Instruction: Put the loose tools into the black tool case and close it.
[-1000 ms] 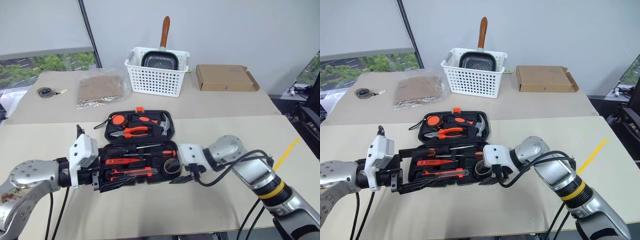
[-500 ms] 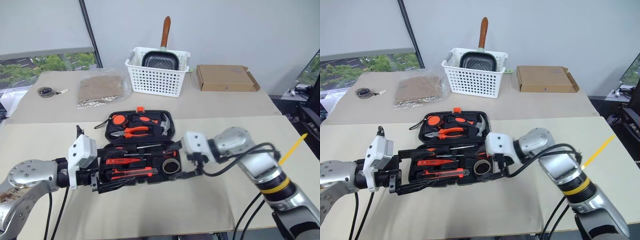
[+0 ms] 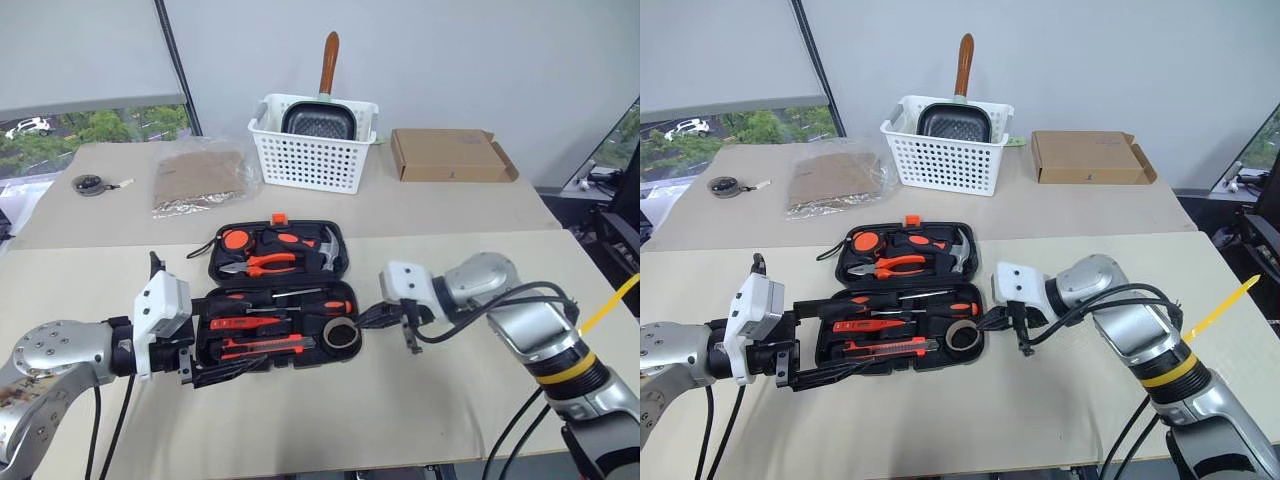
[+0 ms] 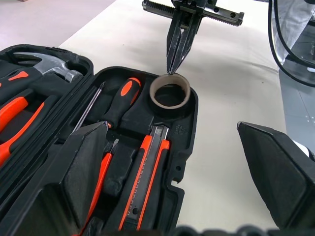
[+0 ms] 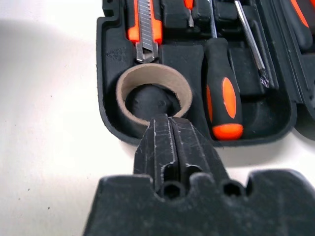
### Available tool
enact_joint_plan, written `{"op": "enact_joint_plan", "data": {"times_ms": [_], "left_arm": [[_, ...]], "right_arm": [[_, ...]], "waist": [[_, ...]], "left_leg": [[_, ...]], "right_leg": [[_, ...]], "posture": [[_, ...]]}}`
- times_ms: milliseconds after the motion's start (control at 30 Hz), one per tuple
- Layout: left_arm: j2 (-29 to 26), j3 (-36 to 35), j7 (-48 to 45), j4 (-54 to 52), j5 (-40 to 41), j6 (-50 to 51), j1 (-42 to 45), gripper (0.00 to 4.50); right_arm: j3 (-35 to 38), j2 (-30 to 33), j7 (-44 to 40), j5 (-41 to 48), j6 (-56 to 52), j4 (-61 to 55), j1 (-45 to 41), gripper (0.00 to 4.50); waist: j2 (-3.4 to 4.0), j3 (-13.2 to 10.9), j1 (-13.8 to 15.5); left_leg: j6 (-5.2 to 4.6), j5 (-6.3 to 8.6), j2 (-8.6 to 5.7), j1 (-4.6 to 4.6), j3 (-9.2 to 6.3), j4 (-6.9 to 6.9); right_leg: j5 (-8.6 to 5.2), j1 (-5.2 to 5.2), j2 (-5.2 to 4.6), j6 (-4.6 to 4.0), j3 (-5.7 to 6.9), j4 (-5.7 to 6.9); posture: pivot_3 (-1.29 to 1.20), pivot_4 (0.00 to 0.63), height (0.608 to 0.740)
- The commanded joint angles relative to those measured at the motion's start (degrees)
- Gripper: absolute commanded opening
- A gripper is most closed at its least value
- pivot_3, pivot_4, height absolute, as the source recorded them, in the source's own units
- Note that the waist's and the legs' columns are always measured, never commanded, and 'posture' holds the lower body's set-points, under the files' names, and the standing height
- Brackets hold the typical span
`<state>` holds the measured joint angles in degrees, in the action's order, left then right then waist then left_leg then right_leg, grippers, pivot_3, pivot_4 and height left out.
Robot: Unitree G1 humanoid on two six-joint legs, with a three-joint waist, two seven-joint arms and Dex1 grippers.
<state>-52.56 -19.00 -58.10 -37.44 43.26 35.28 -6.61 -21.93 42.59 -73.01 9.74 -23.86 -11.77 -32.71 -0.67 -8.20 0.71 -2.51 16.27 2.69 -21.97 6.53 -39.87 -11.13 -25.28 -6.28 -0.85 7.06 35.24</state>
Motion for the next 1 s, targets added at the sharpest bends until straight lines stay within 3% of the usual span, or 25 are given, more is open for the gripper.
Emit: {"op": "enact_joint_plan", "data": {"times_ms": [33, 433, 667, 833, 1000], "left_arm": [[-0.5, -1.4, 0.0, -0.5, 0.4, -0.9, 0.2, 4.50], [-0.5, -2.2, 0.8, 0.7, -0.2, -0.7, 0.3, 4.50], [1.5, -4.0, 0.6, 9.6, -5.1, -5.6, -1.6, 4.50], [4.5, -0.8, 2.8, 16.6, -10.5, -11.0, 2.2, 4.50], [7.8, 5.7, 7.3, 24.7, -18.5, -15.9, 11.6, 4.50]], "right_arm": [[0.0, -0.3, -0.5, -0.1, 0.8, -0.8, 0.0, 0.04], [4.5, -2.0, 2.2, 1.8, 0.2, 1.1, -1.1, 0.04], [6.2, -5.2, 7.3, 0.0, 5.0, 6.4, -1.3, 0.04], [6.2, -7.2, 9.2, -0.8, 7.2, 9.2, -1.8, 0.04], [6.0, -7.8, 9.5, -1.4, 7.7, 10.0, -1.7, 0.04]], "waist": [[0.00, 0.0, 0.0], [0.00, 0.0, 0.0], [0.00, 0.0, -0.2], [-0.02, 0.0, 0.0], [-0.03, 0.0, 0.3]], "left_leg": [[0.00, 0.00, 0.00, 0.00, 0.00, 0.00], [0.01, 0.00, -0.01, 0.00, 0.00, -0.01], [0.02, -0.01, 0.04, 0.01, 0.02, 0.02], [0.04, -0.03, 0.04, -0.01, 0.03, -0.01], [0.01, -0.02, -0.01, -0.02, 0.02, -0.05]], "right_leg": [[0.00, 0.00, 0.00, 0.00, 0.00, 0.00], [0.00, 0.01, -0.01, 0.00, 0.00, 0.00], [0.00, -0.04, 0.06, 0.00, -0.01, 0.02], [0.03, -0.03, 0.05, -0.05, 0.01, 0.04], [0.06, 0.02, -0.01, -0.08, 0.02, 0.06]], "posture": [[0.00, 0.150, 0.700], [0.00, 0.150, 0.700], [0.00, 0.150, 0.700], [0.00, 0.150, 0.700], [0.00, 0.150, 0.700]]}}
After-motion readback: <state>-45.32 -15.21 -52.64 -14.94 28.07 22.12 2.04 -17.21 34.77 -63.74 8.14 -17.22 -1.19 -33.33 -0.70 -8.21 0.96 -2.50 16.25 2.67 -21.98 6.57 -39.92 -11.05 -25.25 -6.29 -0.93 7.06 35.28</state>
